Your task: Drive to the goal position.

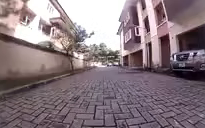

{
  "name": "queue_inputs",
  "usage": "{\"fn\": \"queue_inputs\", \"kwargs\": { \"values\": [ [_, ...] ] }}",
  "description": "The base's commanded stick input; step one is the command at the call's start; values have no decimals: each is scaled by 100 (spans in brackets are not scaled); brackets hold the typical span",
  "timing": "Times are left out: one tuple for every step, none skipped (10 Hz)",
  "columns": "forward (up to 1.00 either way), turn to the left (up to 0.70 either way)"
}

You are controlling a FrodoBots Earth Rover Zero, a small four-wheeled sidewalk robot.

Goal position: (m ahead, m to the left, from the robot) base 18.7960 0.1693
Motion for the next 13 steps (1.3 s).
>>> {"fn": "queue_inputs", "kwargs": {
  "values": [
    [69, 3],
    [69, 3],
    [69, 3],
    [69, 3],
    [69, 3],
    [69, 3],
    [69, 3],
    [69, 3],
    [69, 3],
    [69, 3],
    [69, 3],
    [69, 3],
    [69, 3]
  ]
}}
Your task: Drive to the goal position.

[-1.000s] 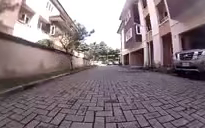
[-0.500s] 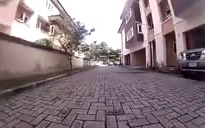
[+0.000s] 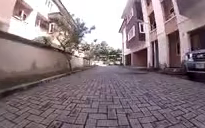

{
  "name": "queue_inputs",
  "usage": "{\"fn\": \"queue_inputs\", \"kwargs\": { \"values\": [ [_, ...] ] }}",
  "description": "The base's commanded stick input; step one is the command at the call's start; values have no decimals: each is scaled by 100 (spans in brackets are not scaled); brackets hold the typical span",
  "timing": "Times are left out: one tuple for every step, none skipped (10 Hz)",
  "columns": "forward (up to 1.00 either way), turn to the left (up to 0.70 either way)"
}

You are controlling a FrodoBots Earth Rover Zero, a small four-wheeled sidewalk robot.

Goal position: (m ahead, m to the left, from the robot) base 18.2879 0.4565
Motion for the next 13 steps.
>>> {"fn": "queue_inputs", "kwargs": {
  "values": [
    [69, 3],
    [69, 3],
    [69, 3],
    [69, 3],
    [69, 3],
    [69, 3],
    [69, 3],
    [69, 3],
    [69, 3],
    [69, 3],
    [69, 3],
    [69, 3],
    [69, 3]
  ]
}}
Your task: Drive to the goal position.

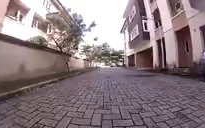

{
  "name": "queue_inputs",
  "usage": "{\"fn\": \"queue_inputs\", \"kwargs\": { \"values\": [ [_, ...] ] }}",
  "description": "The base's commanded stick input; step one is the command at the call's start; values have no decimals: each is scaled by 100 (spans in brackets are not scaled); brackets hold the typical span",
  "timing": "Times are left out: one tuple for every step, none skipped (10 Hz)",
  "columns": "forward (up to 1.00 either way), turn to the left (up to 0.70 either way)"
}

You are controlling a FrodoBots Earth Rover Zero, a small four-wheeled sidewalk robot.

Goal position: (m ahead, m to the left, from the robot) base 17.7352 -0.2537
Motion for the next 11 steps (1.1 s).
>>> {"fn": "queue_inputs", "kwargs": {
  "values": [
    [69, 3],
    [69, 3],
    [69, 3],
    [69, 3],
    [69, 3],
    [69, 3],
    [69, 3],
    [69, 3],
    [69, 3],
    [69, 3],
    [69, 3]
  ]
}}
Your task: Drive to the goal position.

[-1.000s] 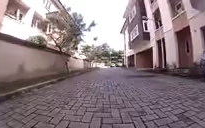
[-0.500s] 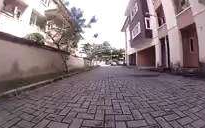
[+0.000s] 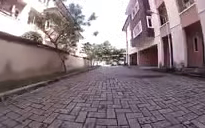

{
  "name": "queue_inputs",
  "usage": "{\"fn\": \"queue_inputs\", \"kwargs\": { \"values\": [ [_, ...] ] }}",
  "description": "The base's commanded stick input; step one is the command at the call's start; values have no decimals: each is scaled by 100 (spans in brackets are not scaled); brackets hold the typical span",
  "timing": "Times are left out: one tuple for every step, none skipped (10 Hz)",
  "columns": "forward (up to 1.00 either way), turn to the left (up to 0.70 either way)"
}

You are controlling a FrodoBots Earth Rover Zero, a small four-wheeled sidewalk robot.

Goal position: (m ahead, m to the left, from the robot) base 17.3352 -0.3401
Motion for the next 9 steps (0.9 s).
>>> {"fn": "queue_inputs", "kwargs": {
  "values": [
    [69, 3],
    [69, 3],
    [69, 3],
    [69, 3],
    [69, 3],
    [69, 3],
    [69, 3],
    [69, 3],
    [69, 3]
  ]
}}
